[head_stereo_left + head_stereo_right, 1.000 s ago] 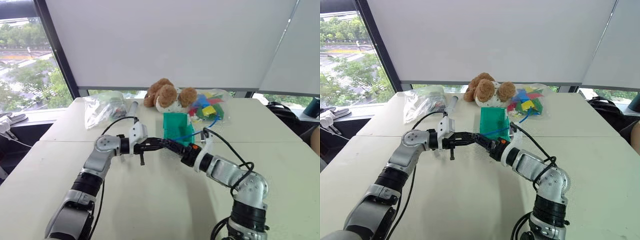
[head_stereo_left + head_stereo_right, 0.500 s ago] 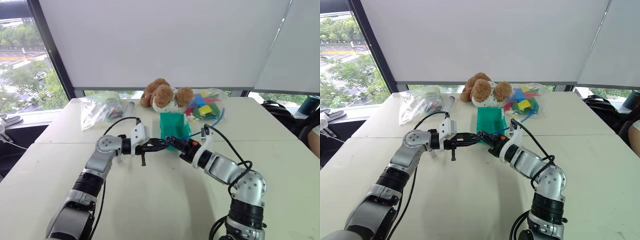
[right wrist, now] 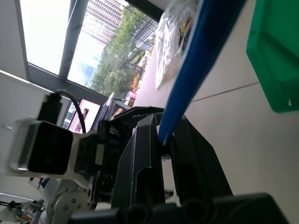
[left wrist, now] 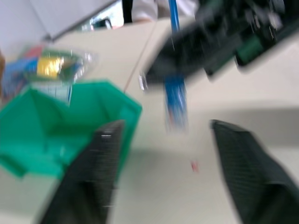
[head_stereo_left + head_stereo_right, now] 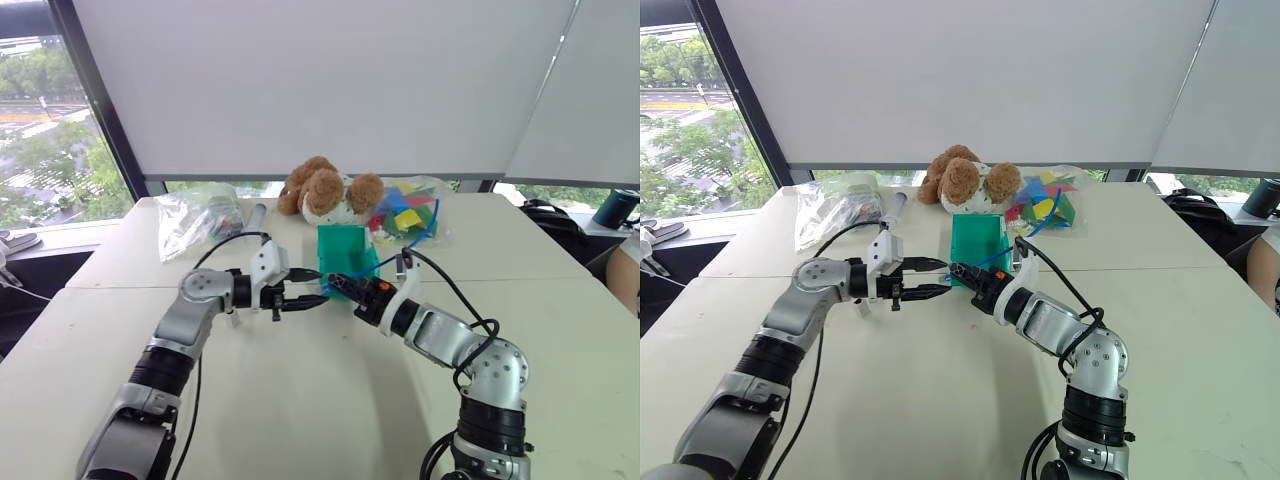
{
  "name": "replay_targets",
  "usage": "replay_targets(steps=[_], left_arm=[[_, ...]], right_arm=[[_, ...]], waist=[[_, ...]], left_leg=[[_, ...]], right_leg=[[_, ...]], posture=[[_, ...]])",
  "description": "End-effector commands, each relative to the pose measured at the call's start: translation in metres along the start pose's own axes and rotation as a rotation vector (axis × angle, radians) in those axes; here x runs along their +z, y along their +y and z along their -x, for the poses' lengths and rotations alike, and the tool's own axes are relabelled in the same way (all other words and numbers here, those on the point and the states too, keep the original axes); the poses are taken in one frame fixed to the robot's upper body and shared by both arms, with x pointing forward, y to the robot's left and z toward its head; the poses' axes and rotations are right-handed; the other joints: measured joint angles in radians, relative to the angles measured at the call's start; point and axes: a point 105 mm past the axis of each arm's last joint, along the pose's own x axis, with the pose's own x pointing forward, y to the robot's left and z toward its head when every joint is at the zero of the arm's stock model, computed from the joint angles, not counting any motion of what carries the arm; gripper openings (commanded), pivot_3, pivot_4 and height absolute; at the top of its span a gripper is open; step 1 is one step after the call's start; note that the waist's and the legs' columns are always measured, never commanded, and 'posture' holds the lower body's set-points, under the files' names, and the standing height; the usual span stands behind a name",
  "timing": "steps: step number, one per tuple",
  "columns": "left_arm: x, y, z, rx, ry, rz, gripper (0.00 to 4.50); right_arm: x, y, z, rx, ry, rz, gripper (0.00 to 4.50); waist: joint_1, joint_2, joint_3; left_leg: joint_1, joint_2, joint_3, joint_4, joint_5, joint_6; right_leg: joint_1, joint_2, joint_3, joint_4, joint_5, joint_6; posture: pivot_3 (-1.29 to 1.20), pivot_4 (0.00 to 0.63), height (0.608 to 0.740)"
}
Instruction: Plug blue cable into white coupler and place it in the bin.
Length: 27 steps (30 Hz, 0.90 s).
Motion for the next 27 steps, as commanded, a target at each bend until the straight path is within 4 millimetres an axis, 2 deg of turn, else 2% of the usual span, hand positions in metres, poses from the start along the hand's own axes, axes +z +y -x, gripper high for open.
replay_targets(steps=[1, 6, 9, 12, 16, 23, 27], left_arm=[[0.009, 0.015, 0.041, 0.123, 0.041, -0.028, 4.45], [-0.01, 0.025, 0.092, 0.313, 0.139, -0.003, 4.45], [-0.032, 0.023, 0.114, 0.415, 0.194, 0.044, 4.45], [-0.049, 0.021, 0.124, 0.493, 0.227, 0.07, 4.45], [-0.065, 0.024, 0.122, 0.576, 0.234, 0.088, 4.45], [-0.093, 0.019, 0.101, 0.596, 0.213, 0.194, 4.45], [-0.102, 0.022, 0.093, 0.612, 0.193, 0.244, 4.45]], right_arm=[[0.014, 0.016, 0.002, 0.05, 0.008, 0.171, 0.0], [0.001, 0.029, 0.005, 0.13, 0.111, 0.355, 0.0], [0.0, 0.031, 0.004, 0.155, 0.123, 0.39, 0.0], [0.0, 0.032, 0.003, 0.162, 0.127, 0.411, 0.0], [0.001, 0.033, 0.002, 0.171, 0.125, 0.427, 0.0], [0.004, 0.041, 0.004, 0.192, 0.12, 0.463, 0.0], [0.005, 0.041, 0.005, 0.184, 0.116, 0.474, 0.0]], waist=[[-0.001, 0.0, 0.0], [0.003, 0.001, 0.001], [0.003, 0.001, 0.001], [0.009, 0.0, 0.001], [0.012, 0.0, 0.001], [0.008, 0.0, 0.001], [0.008, 0.0, 0.001]], left_leg=[[0.0, 0.0, 0.0, 0.0, 0.0, 0.0], [0.0, 0.0, 0.0, -0.001, 0.0, 0.0], [0.0, 0.0, 0.0, -0.001, 0.0, 0.0], [0.0, 0.0, 0.0, -0.001, 0.0, 0.0], [0.0, -0.001, 0.0, -0.001, 0.0, 0.0], [0.0, -0.001, 0.001, -0.001, 0.0, 0.0], [-0.001, 0.0, 0.001, -0.001, 0.0, 0.0]], right_leg=[[0.0, 0.0, 0.0, 0.0, 0.0, 0.0], [0.0, 0.0, 0.0, -0.001, 0.0, 0.0], [0.0, -0.001, 0.0, -0.001, 0.0, 0.0], [0.0, -0.002, 0.0, -0.001, 0.0, 0.0], [0.0, -0.004, 0.0, -0.001, 0.0, 0.0], [-0.001, -0.006, 0.0, -0.001, 0.0, 0.0], [-0.001, -0.006, 0.0, -0.001, 0.0, 0.0]], posture=[[0.0, 0.15, 0.74], [0.0, 0.15, 0.74], [0.0, 0.15, 0.74], [0.0, 0.15, 0.74], [0.0, 0.15, 0.74], [0.0, 0.15, 0.74], [0.0, 0.15, 0.74]])
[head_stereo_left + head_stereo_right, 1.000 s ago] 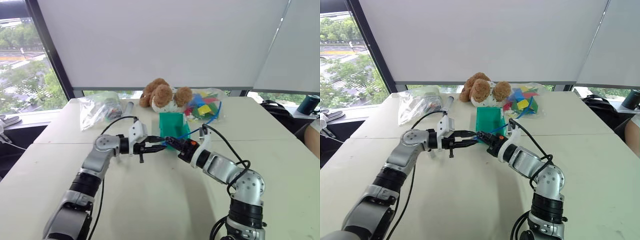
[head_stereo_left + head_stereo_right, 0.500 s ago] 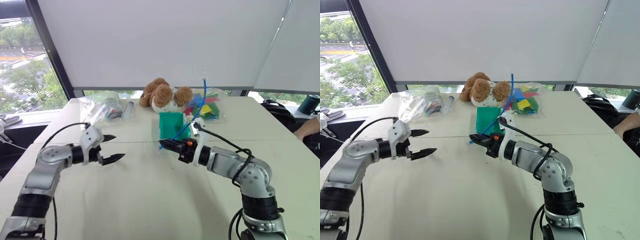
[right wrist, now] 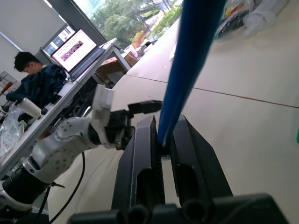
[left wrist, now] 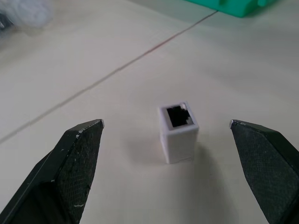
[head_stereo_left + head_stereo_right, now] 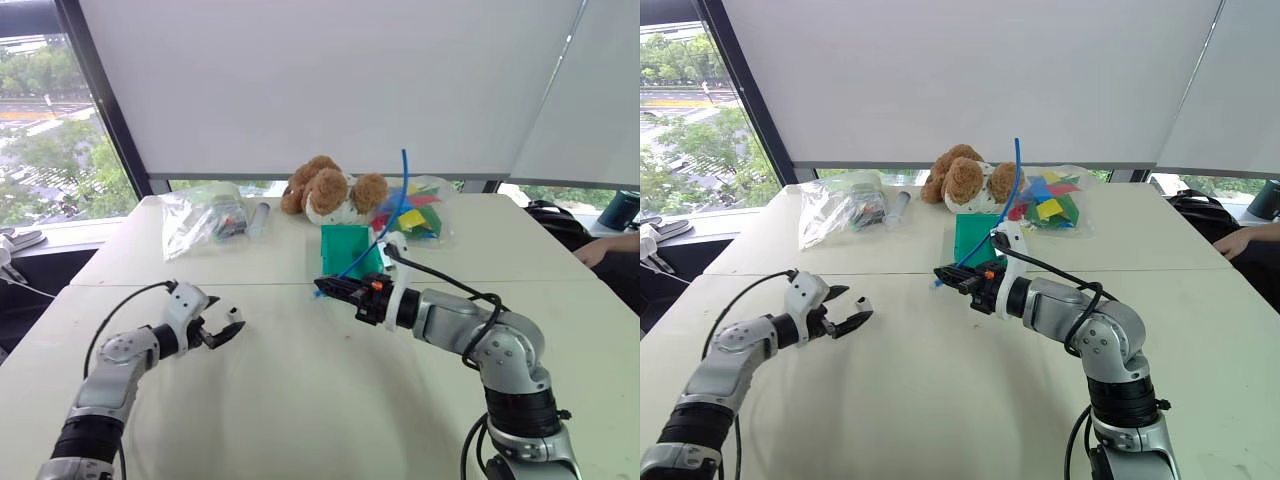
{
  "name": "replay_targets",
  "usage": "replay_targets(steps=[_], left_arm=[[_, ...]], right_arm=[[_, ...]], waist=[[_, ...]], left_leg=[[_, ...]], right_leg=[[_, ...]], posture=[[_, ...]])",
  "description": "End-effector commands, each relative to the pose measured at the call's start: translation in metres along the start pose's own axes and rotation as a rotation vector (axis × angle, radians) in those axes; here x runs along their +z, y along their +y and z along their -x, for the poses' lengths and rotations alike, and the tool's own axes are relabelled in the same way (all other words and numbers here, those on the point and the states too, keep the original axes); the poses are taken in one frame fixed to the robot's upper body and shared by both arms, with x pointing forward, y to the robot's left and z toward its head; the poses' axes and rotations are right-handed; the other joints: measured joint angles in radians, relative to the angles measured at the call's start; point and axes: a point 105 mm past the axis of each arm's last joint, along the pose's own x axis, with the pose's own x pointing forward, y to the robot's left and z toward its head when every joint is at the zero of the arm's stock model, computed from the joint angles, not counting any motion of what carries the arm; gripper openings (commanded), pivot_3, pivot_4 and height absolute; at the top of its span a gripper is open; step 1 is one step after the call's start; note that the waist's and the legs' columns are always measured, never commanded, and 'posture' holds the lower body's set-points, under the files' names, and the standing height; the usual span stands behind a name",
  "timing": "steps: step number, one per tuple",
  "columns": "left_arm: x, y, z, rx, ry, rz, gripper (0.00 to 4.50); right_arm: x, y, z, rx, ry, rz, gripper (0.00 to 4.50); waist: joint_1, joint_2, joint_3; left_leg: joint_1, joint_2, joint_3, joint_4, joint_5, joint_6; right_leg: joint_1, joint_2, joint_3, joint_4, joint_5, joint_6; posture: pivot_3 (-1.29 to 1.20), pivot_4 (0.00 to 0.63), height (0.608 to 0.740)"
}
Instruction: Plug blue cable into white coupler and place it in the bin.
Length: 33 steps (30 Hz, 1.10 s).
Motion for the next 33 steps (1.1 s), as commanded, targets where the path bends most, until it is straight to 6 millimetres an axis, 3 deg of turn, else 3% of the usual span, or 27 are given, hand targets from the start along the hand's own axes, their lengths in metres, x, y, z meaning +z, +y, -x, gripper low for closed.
replay_targets(steps=[1, 2, 5, 11, 13, 16, 20, 25, 28, 33], left_arm=[[0.013, 0.008, -0.009, 0.032, -0.054, 0.001, 4.45], [0.011, 0.008, -0.012, 0.036, -0.054, 0.017, 4.45], [0.004, 0.008, -0.016, 0.041, -0.049, 0.044, 3.57], [-0.008, -0.005, -0.028, -0.019, -0.044, 0.105, 0.47], [0.001, -0.015, -0.034, -0.096, -0.071, 0.103, 0.42], [0.033, -0.04, -0.047, -0.283, -0.156, 0.082, 0.42], [0.061, -0.09, -0.059, -0.606, -0.181, -0.024, 0.42], [0.065, -0.124, -0.076, -0.792, -0.135, -0.256, 0.42], [0.065, -0.14, -0.084, -0.871, -0.132, -0.299, 0.42], [0.046, -0.159, -0.087, -0.971, -0.066, -0.36, 0.42]], right_arm=[[0.015, 0.009, 0.003, 0.016, -0.043, 0.064, 0.0], [0.015, 0.009, 0.004, 0.012, -0.043, 0.066, 0.0], [0.015, 0.01, 0.006, 0.005, -0.044, 0.071, 0.0], [0.016, 0.009, 0.008, -0.011, -0.043, 0.089, 0.0], [0.019, 0.009, 0.01, -0.006, -0.04, 0.107, 0.0], [0.024, 0.009, 0.014, 0.004, 0.005, 0.203, 0.0], [0.017, 0.009, 0.021, 0.054, 0.148, 0.4, 0.0], [0.002, 0.004, 0.024, 0.142, 0.262, 0.572, 0.0], [-0.006, 0.003, 0.022, 0.185, 0.289, 0.598, 0.0], [-0.023, -0.006, 0.021, 0.215, 0.38, 0.653, 0.0]], waist=[[0.001, 0.0, 0.0], [0.002, 0.0, 0.0], [0.001, 0.0, 0.0], [0.0, 0.0, 0.0], [0.002, 0.0, 0.0], [0.011, 0.0, 0.0], [0.017, 0.0, 0.0], [0.015, 0.0, 0.0], [0.01, -0.001, 0.0], [0.002, -0.001, 0.0]], left_leg=[[0.0, 0.0, 0.0, 0.0, 0.0, 0.0], [0.0, 0.0, 0.0, 0.0, 0.0, 0.0], [-0.001, 0.0, 0.0, 0.0, 0.0, 0.0], [-0.001, 0.0, 0.0, -0.001, 0.0, 0.0], [-0.001, 0.0, 0.001, -0.001, 0.0, 0.0], [-0.002, -0.002, 0.001, 0.0, 0.0, 0.0], [-0.012, -0.002, 0.001, 0.003, 0.0, 0.0], [-0.014, -0.002, 0.002, 0.003, 0.0, 0.0], [-0.014, -0.002, 0.002, 0.004, 0.0, 0.0], [-0.014, -0.001, 0.002, 0.005, 0.0, 0.0]], right_leg=[[0.0, 0.0, 0.0, 0.0, 0.0, 0.0], [-0.001, 0.0, 0.0, 0.0, 0.0, 0.0], [-0.001, -0.001, 0.0, 0.0, 0.0, 0.0], [-0.002, -0.001, 0.0, 0.0, 0.0, 0.0], [-0.002, -0.002, 0.001, 0.0, 0.0, 0.0], [-0.002, -0.003, 0.0, 0.0, 0.0, 0.0], [-0.01, -0.003, 0.0, -0.001, 0.001, -0.001], [-0.012, 0.002, -0.002, -0.001, 0.001, 0.0], [-0.012, 0.004, -0.002, 0.0, 0.001, 0.0], [-0.012, 0.004, -0.002, 0.0, 0.001, 0.0]], posture=[[0.0, 0.15, 0.74], [0.0, 0.15, 0.74], [0.0, 0.15, 0.74], [0.0, 0.15, 0.74], [0.0, 0.15, 0.74], [0.0, 0.15, 0.74], [0.0, 0.15, 0.74], [0.0, 0.15, 0.74], [0.0, 0.15, 0.74], [0.0, 0.15, 0.74]])
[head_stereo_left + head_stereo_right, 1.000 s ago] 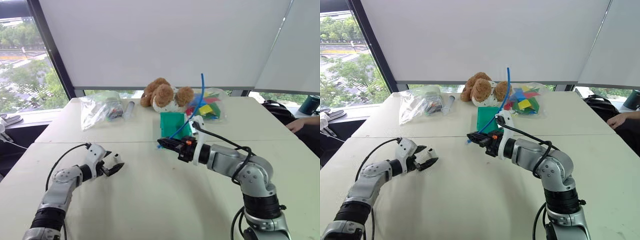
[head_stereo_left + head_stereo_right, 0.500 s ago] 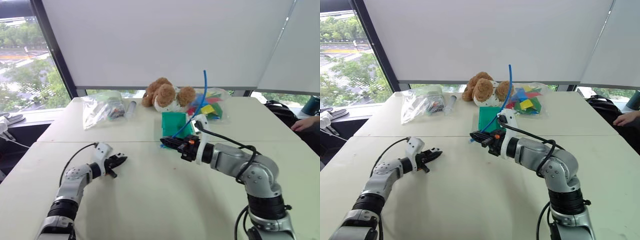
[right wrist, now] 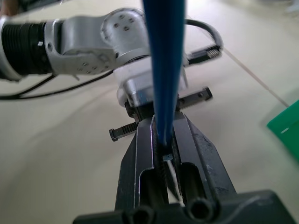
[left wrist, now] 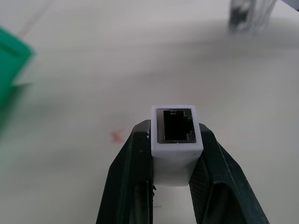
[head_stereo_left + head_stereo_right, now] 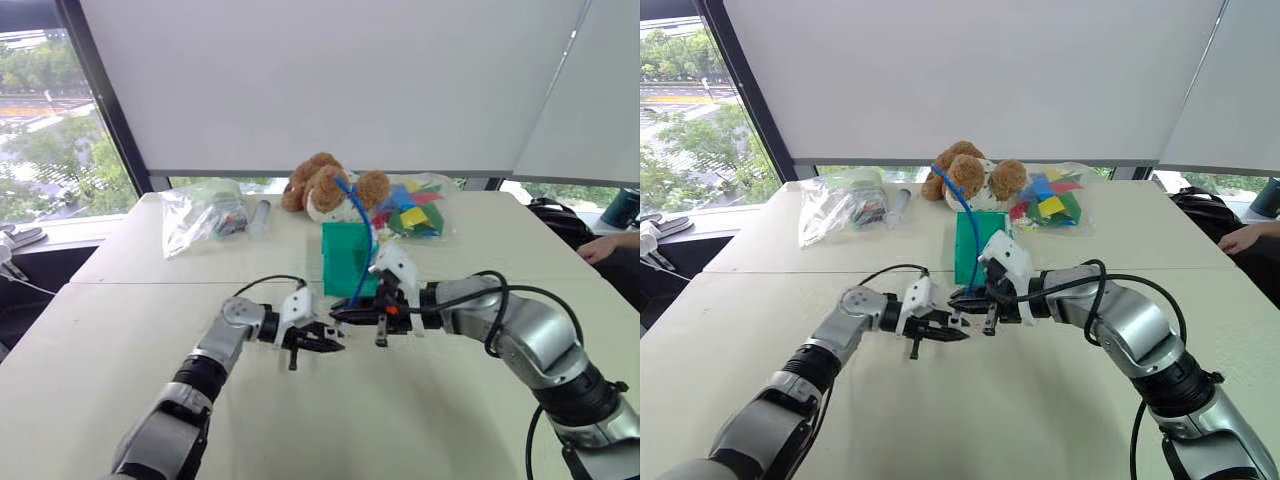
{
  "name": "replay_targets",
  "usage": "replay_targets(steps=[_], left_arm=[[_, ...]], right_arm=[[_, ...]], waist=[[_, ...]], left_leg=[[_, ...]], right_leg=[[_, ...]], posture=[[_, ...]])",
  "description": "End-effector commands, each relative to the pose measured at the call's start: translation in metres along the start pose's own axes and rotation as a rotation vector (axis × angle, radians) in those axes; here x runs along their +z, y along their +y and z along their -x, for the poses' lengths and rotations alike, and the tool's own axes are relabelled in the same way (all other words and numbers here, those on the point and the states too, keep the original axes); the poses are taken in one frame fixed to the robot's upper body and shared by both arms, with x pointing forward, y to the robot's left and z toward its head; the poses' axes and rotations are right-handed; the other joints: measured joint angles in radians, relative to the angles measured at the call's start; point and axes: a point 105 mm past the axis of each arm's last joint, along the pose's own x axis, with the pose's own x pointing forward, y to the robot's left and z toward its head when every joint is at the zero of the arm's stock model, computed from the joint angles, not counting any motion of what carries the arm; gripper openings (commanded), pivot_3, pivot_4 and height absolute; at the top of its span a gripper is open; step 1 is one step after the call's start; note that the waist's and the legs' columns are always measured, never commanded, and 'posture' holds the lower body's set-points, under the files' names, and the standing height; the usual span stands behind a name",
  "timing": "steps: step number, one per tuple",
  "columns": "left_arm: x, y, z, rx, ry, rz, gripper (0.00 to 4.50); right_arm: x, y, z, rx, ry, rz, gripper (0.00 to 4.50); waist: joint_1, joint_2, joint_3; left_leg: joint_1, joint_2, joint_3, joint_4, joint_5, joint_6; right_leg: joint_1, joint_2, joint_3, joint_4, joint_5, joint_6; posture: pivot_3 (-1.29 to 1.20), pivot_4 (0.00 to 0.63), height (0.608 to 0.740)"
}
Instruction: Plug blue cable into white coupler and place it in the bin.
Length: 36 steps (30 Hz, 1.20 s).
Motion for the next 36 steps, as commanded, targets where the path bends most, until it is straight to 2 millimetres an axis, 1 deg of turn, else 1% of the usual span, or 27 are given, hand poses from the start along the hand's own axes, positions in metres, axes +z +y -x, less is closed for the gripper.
replay_targets(steps=[1, 7, 14, 19, 26, 31, 36], left_arm=[[-0.003, -0.003, -0.005, -0.048, 0.045, -0.057, 0.42], [-0.01, -0.004, -0.011, -0.05, 0.056, -0.052, 0.42], [-0.012, -0.002, -0.011, -0.028, 0.049, -0.045, 0.42], [-0.013, -0.001, -0.011, -0.02, 0.048, -0.045, 0.42], [-0.01, 0.001, -0.013, -0.011, 0.04, -0.045, 0.42], [-0.009, 0.001, -0.013, -0.008, 0.034, -0.044, 0.42], [-0.009, 0.002, -0.013, -0.006, 0.034, -0.045, 0.42]], right_arm=[[-0.002, -0.003, 0.0, 0.012, 0.027, 0.06, 0.0], [-0.018, -0.005, -0.009, 0.045, 0.088, 0.067, 0.0], [-0.028, -0.009, -0.015, 0.063, 0.129, 0.089, 0.0], [-0.026, -0.01, -0.018, 0.069, 0.116, 0.091, 0.0], [-0.028, -0.005, -0.022, 0.088, 0.139, 0.115, 0.0], [-0.034, -0.004, -0.021, 0.086, 0.187, 0.16, 0.0], [-0.035, -0.003, -0.019, 0.089, 0.2, 0.17, 0.0]], waist=[[-0.001, 0.0, 0.0], [0.002, 0.0, 0.0], [0.004, 0.0, 0.0], [0.005, 0.0, 0.0], [0.009, 0.0, -0.001], [0.015, 0.0, -0.001], [0.017, 0.0, -0.001]], left_leg=[[0.0, 0.0, 0.0, 0.0, 0.0, 0.0], [0.0, 0.0, -0.001, 0.001, 0.0, 0.0], [0.0, 0.0, -0.001, 0.001, 0.0, 0.0], [0.001, 0.0, -0.001, 0.002, 0.0, 0.0], [0.002, 0.0, -0.001, 0.002, 0.0, 0.0], [0.003, 0.0, -0.001, 0.002, 0.0, 0.0], [0.003, 0.0, -0.001, 0.002, 0.0, 0.0]], right_leg=[[0.0, 0.0, 0.0, 0.0, 0.0, 0.0], [0.0, 0.0, 0.0, 0.0, 0.0, 0.0], [0.001, 0.0, 0.0, 0.001, 0.0, 0.001], [0.002, 0.0, 0.0, 0.001, 0.001, 0.001], [0.003, 0.0, 0.0, 0.001, 0.001, 0.001], [0.003, 0.0, 0.0, 0.002, 0.001, 0.001], [0.004, 0.0, 0.0, 0.002, 0.001, 0.001]], posture=[[0.0, 0.15, 0.74], [0.0, 0.15, 0.74], [0.0, 0.15, 0.74], [0.0, 0.15, 0.74], [0.0, 0.15, 0.74], [0.0, 0.15, 0.74], [0.0, 0.15, 0.74]])
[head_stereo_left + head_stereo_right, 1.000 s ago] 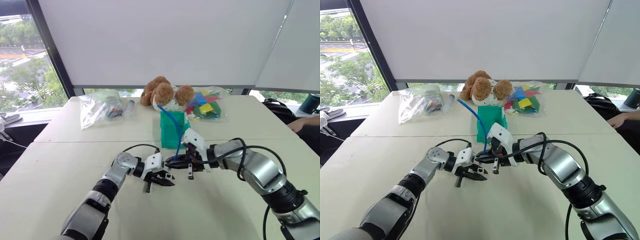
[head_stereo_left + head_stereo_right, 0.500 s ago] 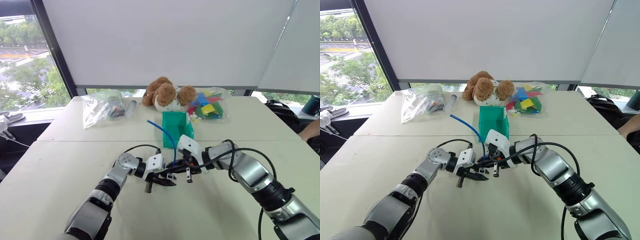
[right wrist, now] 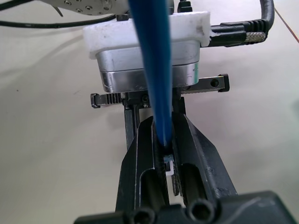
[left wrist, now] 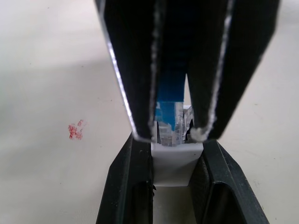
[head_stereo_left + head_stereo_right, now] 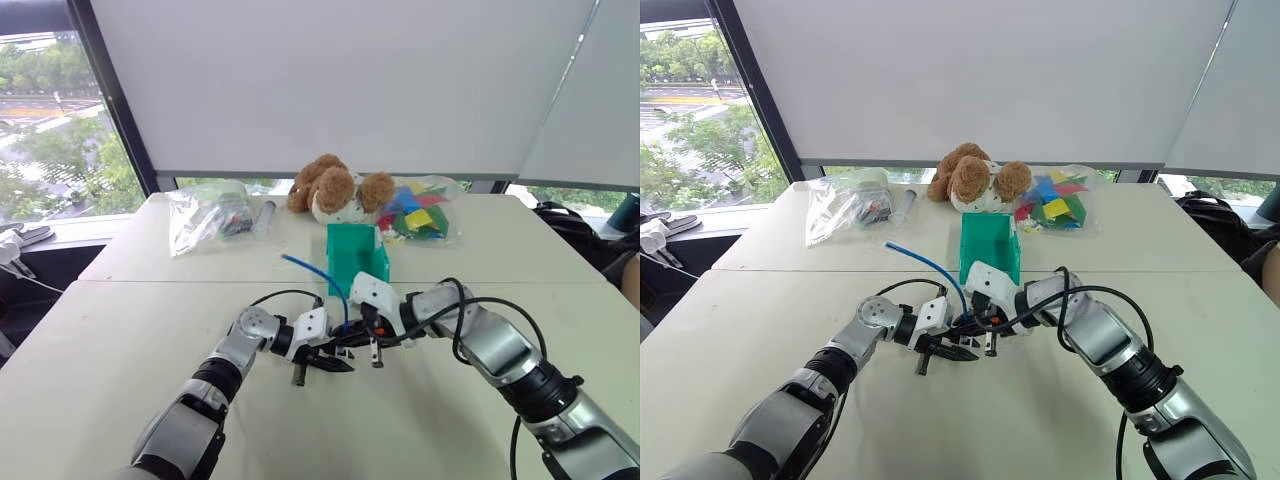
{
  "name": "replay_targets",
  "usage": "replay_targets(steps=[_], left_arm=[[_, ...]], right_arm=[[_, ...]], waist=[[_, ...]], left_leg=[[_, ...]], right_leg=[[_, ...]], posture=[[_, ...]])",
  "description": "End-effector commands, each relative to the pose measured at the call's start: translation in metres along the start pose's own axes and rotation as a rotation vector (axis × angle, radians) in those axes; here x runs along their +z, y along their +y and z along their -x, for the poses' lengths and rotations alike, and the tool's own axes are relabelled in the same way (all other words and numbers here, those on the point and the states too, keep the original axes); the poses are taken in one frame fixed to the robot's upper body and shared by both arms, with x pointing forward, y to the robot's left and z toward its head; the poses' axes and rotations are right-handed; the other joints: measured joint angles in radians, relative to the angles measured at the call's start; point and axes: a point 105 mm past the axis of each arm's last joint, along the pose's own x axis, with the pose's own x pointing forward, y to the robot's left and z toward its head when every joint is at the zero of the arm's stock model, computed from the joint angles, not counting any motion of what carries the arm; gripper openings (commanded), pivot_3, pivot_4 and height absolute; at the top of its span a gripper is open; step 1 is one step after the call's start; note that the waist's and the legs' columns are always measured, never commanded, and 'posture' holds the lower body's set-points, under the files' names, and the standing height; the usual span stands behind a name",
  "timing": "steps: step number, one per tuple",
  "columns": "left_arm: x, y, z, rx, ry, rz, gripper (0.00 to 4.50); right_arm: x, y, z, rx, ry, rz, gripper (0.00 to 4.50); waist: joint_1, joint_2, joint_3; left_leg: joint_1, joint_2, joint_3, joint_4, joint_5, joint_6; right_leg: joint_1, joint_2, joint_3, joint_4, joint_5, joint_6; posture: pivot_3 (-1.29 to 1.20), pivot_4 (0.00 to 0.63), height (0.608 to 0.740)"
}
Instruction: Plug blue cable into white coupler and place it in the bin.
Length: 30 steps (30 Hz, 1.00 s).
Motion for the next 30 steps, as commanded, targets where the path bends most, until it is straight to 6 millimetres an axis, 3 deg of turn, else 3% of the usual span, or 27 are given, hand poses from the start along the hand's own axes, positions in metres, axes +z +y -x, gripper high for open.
replay_targets(steps=[1, 22, 30], left_arm=[[0.003, 0.006, 0.001, 0.021, 0.006, -0.014, 0.42], [0.005, 0.007, 0.001, 0.03, 0.003, -0.02, 0.42], [0.005, 0.007, 0.0, 0.034, -0.003, -0.015, 0.42]], right_arm=[[0.001, 0.002, 0.001, 0.007, 0.024, 0.029, 0.0], [-0.009, -0.002, 0.009, 0.067, 0.068, 0.018, 0.0], [-0.035, 0.002, -0.011, 0.118, 0.113, -0.015, 0.0]], waist=[[0.001, 0.0, 0.0], [0.005, 0.0, 0.0], [0.004, 0.0, 0.0]], left_leg=[[0.0, 0.0, 0.0, 0.0, 0.0, 0.0], [0.0, 0.0, 0.0, 0.0, 0.0, 0.0], [0.002, -0.001, 0.0, 0.0, 0.0, 0.0]], right_leg=[[0.0, 0.0, 0.0, 0.0, 0.0, 0.0], [0.0, 0.0, 0.0, 0.0, 0.0, 0.0], [0.003, 0.0, 0.0, 0.0, 0.0, 0.0]], posture=[[0.0, 0.15, 0.74], [0.0, 0.15, 0.74], [0.0, 0.15, 0.74]])
